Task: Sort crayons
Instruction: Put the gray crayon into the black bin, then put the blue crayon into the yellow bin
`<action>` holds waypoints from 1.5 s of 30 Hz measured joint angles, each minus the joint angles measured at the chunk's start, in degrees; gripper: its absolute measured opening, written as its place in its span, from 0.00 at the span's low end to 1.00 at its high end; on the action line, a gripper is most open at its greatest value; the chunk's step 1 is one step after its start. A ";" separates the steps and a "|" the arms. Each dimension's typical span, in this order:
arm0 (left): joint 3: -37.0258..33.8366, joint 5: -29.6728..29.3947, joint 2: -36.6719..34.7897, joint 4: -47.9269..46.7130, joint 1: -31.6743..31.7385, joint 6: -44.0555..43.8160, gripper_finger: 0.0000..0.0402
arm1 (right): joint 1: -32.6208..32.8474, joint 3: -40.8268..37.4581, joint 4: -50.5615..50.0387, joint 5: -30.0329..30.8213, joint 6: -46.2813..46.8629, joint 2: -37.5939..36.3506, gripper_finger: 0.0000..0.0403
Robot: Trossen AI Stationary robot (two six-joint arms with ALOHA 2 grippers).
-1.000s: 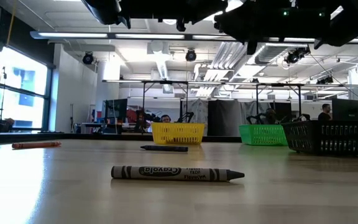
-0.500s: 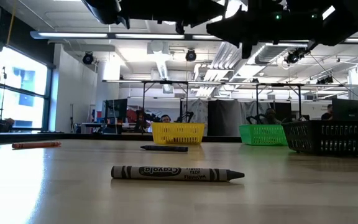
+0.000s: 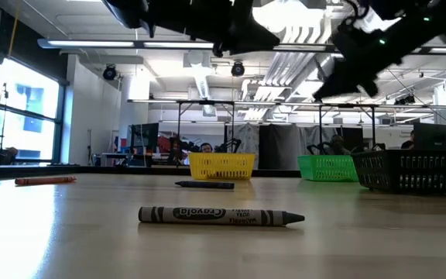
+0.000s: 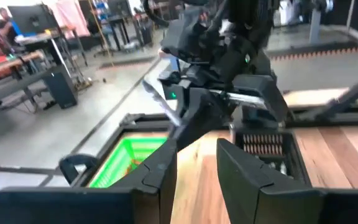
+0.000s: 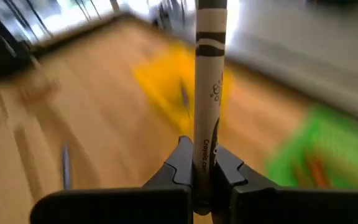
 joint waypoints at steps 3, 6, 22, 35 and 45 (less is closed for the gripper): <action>-0.02 -0.04 0.00 -0.97 0.02 -1.44 0.25 | 2.62 -0.02 -12.77 -1.07 11.31 -1.54 0.01; -0.02 -0.09 0.00 -1.27 0.02 -2.47 0.24 | 6.42 -0.04 -22.65 -1.61 21.72 -1.22 0.01; -0.02 -0.20 0.00 -2.99 0.04 -1.85 0.24 | 19.83 -0.09 -29.42 -8.67 44.70 3.86 0.05; -0.04 -0.20 -0.01 -6.28 0.07 -1.41 0.24 | 20.13 -0.09 -29.41 -15.61 42.89 4.22 0.20; -0.07 0.26 0.00 -39.71 0.09 -8.33 0.24 | 19.59 2.33 -28.54 -8.36 35.14 4.22 0.19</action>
